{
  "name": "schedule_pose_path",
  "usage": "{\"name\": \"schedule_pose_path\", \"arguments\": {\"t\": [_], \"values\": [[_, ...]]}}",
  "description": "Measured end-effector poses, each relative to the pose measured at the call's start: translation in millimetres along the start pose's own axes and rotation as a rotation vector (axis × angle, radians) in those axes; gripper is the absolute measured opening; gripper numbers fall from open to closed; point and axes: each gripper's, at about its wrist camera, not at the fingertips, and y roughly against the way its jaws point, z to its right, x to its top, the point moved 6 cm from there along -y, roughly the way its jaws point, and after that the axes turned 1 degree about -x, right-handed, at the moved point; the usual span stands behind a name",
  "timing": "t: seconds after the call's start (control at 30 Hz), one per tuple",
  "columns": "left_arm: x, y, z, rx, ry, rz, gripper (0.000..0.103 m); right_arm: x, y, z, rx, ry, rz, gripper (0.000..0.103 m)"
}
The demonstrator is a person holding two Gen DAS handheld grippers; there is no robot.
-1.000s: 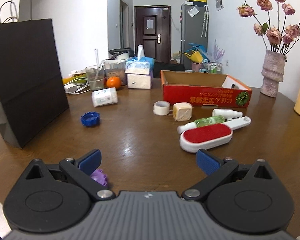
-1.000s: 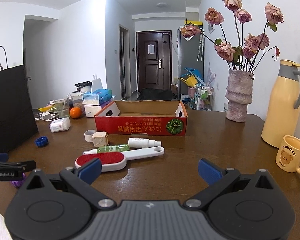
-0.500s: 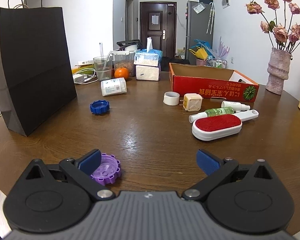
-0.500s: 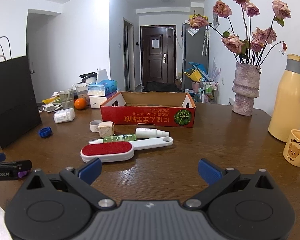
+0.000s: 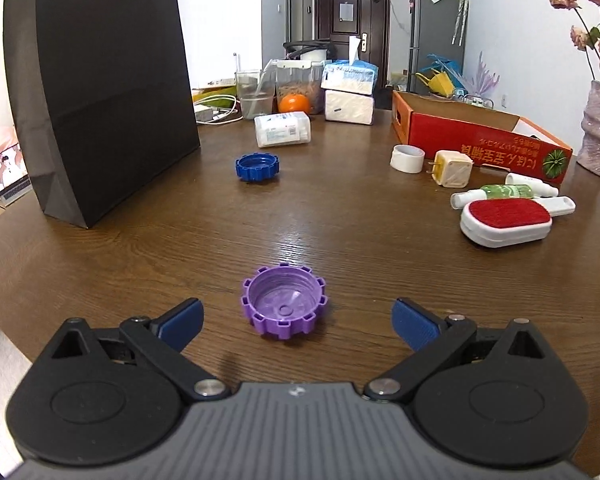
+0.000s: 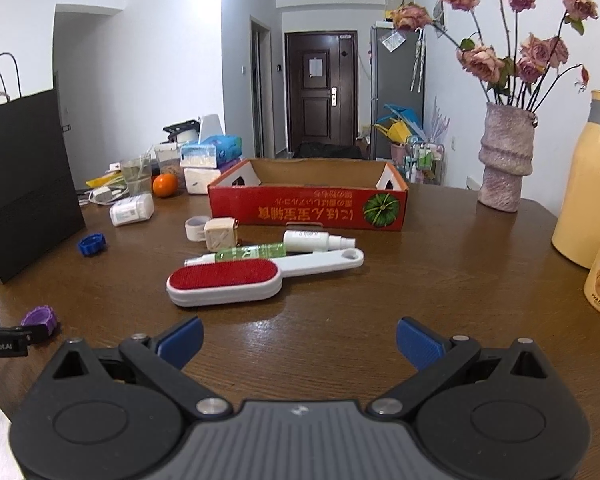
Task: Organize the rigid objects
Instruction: 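Close the left tool on the purple cap, then lift the purple cap with the left tool while the right tool approaches the plug adapter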
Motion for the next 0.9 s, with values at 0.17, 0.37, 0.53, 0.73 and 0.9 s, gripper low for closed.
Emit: {"name": "schedule_pose_path", "arguments": {"t": [0.17,0.37,0.53,0.73,0.9], "values": [[0,-16,-3,0.003,0.018,-0.027,0.086,-3,-7,-9,0.006,0.017,-0.021,0.103],[-1,-29,-7,-0.013,0.033,-0.036,0.055,-4,-15,-12,0.001,0.022,-0.042,0.103],[1,-28,-9,-0.04,0.046,-0.021,0.055,-5,-23,-14,0.0,0.023,-0.061,0.103],[13,-22,-5,-0.055,0.037,0.012,0.055,-2,-35,-16,-0.006,0.03,-0.077,0.103],[21,-20,0,-0.066,0.029,0.029,0.055,8,-47,-22,0.001,0.04,-0.076,0.103]]}}
